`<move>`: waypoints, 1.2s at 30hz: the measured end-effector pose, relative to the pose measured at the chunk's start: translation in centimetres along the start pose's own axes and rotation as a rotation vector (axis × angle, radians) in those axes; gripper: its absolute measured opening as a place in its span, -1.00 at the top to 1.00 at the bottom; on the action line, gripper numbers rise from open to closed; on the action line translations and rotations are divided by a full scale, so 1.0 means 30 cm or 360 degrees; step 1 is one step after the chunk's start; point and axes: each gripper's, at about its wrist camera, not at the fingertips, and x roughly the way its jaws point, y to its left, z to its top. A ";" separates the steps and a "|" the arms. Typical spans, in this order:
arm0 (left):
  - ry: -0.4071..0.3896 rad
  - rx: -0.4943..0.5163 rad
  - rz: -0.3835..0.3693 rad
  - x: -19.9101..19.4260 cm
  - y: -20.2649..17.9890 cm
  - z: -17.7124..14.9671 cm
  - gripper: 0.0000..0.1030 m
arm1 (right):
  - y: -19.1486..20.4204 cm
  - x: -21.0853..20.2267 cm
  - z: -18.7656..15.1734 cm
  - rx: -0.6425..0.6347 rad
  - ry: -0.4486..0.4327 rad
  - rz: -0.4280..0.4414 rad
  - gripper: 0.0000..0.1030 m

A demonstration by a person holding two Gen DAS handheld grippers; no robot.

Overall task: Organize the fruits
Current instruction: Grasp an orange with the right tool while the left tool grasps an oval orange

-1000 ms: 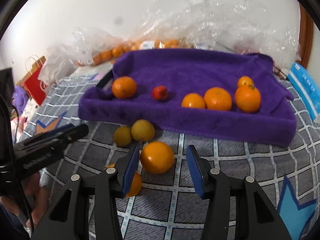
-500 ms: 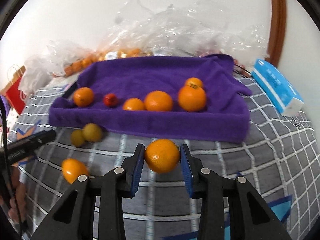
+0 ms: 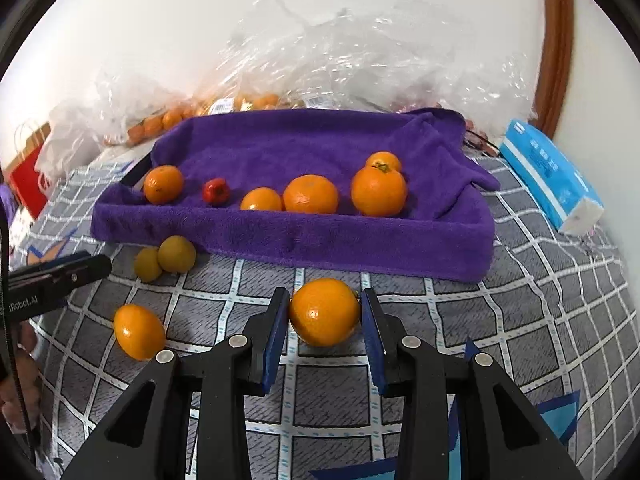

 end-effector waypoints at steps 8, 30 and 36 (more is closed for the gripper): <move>0.0031 0.0016 -0.0031 -0.030 -0.023 -0.016 -0.06 | -0.026 -0.025 0.003 0.0042 -0.0053 0.0049 0.30; 0.0135 0.0138 -0.0252 -0.001 -0.226 -0.057 -0.13 | -0.148 -0.077 -0.052 0.0097 -0.0052 -0.0042 0.30; 0.0122 0.0154 -0.0201 0.024 -0.241 -0.073 0.00 | -0.135 -0.074 -0.052 0.0082 -0.0049 -0.0032 0.30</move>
